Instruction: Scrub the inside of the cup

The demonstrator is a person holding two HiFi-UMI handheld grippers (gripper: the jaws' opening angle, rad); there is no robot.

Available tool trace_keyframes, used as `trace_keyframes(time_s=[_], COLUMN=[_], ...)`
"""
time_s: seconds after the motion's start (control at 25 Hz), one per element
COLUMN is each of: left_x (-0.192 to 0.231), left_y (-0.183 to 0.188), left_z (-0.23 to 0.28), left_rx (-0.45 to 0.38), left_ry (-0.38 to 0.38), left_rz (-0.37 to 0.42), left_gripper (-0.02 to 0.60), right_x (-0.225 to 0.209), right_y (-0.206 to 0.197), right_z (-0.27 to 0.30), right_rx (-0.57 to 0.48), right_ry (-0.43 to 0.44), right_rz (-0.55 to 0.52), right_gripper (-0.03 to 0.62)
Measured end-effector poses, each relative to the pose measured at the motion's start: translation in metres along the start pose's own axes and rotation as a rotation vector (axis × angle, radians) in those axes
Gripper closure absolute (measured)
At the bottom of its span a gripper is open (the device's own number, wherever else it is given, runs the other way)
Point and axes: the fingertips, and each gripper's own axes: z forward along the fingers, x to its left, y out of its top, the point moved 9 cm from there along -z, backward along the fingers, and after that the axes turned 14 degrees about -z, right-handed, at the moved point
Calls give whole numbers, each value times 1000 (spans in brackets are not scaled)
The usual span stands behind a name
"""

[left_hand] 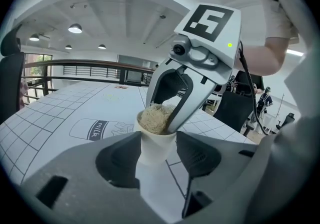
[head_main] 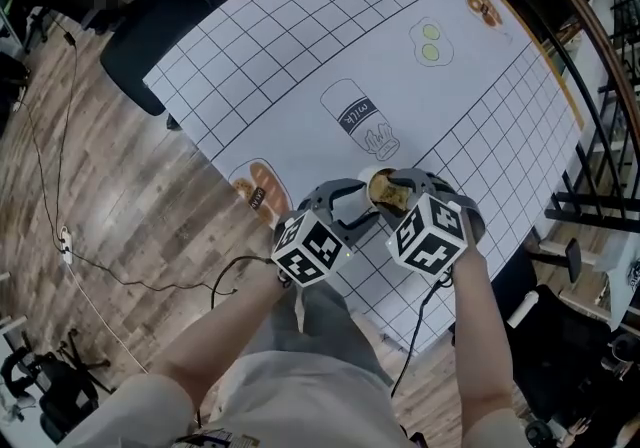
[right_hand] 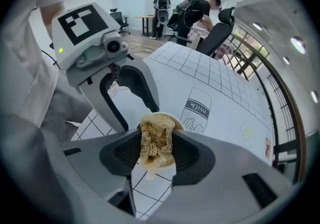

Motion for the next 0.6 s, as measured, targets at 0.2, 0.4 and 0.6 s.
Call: trace_keyframes(time_s=[0.2, 0.4, 0.6], left_x=[-3, -6, -6], left_y=[0, -1, -1], left_z=[2, 2, 2], left_rx=[12, 14, 14], left_ry=[-5, 2, 2], left_rz=[21, 12, 8], left_gripper=[373, 373, 373], right_x=[-5, -5, 1], right_y=[-7, -5, -4], right_z=[9, 11, -3], right_rx=[43, 84, -1], right_ry=[10, -8, -15], right_rz=[333, 401, 297], right_gripper=[425, 425, 425])
